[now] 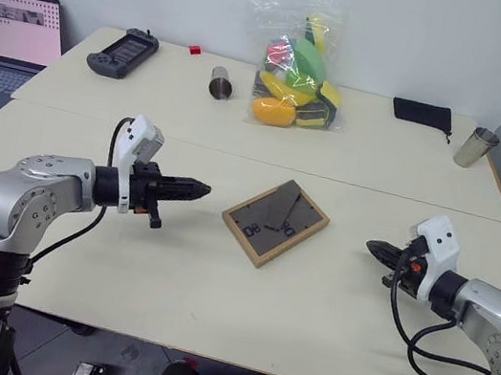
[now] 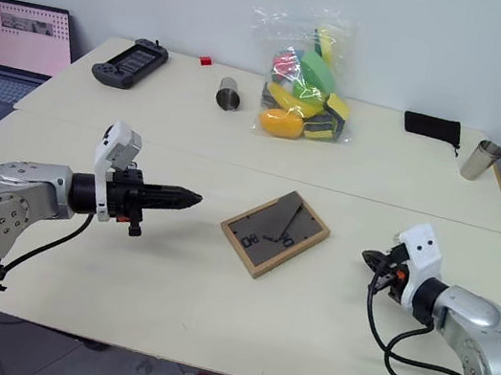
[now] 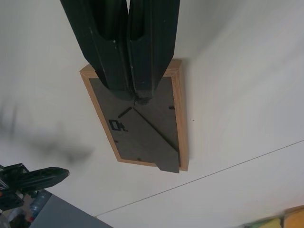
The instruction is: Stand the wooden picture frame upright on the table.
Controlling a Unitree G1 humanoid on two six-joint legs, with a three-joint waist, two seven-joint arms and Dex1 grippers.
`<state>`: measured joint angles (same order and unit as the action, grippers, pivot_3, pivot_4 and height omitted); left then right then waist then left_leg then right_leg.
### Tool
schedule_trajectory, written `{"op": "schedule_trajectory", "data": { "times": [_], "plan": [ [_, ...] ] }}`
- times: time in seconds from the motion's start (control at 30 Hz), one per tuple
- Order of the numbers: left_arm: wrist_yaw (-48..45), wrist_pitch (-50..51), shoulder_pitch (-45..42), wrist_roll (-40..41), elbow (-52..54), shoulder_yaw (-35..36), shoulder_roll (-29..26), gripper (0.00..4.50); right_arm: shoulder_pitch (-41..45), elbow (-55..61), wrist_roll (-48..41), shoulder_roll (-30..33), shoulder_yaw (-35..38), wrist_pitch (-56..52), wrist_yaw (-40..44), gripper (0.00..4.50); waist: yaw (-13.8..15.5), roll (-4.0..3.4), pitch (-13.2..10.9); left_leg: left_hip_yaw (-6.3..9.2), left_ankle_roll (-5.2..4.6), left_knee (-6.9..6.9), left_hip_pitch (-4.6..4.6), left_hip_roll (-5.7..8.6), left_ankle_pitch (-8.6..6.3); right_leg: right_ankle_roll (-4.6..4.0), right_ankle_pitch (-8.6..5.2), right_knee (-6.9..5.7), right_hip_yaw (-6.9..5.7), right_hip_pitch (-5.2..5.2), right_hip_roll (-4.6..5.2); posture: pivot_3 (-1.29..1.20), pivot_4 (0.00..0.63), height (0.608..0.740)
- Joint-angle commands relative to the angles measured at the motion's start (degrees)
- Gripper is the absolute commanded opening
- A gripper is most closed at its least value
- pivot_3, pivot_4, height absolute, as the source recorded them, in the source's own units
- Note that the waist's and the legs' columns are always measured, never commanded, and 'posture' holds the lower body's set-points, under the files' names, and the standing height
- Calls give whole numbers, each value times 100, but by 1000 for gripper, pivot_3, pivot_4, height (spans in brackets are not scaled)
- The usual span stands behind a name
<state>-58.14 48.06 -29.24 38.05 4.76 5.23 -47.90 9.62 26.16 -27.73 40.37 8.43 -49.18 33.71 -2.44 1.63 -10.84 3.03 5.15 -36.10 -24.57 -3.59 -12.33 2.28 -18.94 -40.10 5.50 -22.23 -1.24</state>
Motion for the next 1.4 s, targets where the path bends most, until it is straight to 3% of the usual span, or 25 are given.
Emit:
{"op": "schedule_trajectory", "data": {
  "times": [0.03,0.3,0.6,0.73,1.0,1.2,1.4],
  "plan": [
    [-536,-534,-393,-480,-750,-388,-109,18,9,147,121,68,-101,200,30,0,5,0,0,0,0,-1,2,0,0,0,0,-2,1,2,0,0,150,740],
    [-1311,-2392,-1795,-1976,-3489,-1432,527,18,134,217,466,6,-595,439,-45,0,59,-3,2,-1,-5,-7,9,4,3,0,0,-19,2,1,-3,0,150,740],
    [-1205,-4052,-3229,-3146,-6350,-1819,2124,18,482,513,526,-233,-689,206,-371,0,57,-3,2,2,-6,-28,-7,11,3,-1,0,-25,-1,-1,-1,0,150,740],
    [-1470,-4196,-3376,-3274,-6647,-1729,2291,18,434,679,542,-243,-607,46,-506,0,33,-3,2,3,-6,-29,-8,10,3,-1,0,-32,0,-5,-2,0,150,740],
    [-1553,-4330,-3398,-3466,-6916,-1559,2065,18,218,728,519,-270,-580,-90,-546,0,39,-3,2,8,-7,-58,-8,11,3,0,-1,-69,1,-6,-4,0,150,740],
    [-1740,-4263,-3305,-3537,-6757,-1498,2034,18,115,101,899,-433,-1167,270,-538,0,38,-3,2,9,-7,-67,-8,12,3,0,-1,-74,2,-4,-5,0,150,740],
    [-1912,-4119,-3236,-3503,-6479,-1472,2073,18,732,-893,1292,-989,-1601,780,-597,0,-23,-3,2,10,-7,-73,-8,10,3,0,-1,-80,2,-5,-6,0,150,740]
  ]
}}
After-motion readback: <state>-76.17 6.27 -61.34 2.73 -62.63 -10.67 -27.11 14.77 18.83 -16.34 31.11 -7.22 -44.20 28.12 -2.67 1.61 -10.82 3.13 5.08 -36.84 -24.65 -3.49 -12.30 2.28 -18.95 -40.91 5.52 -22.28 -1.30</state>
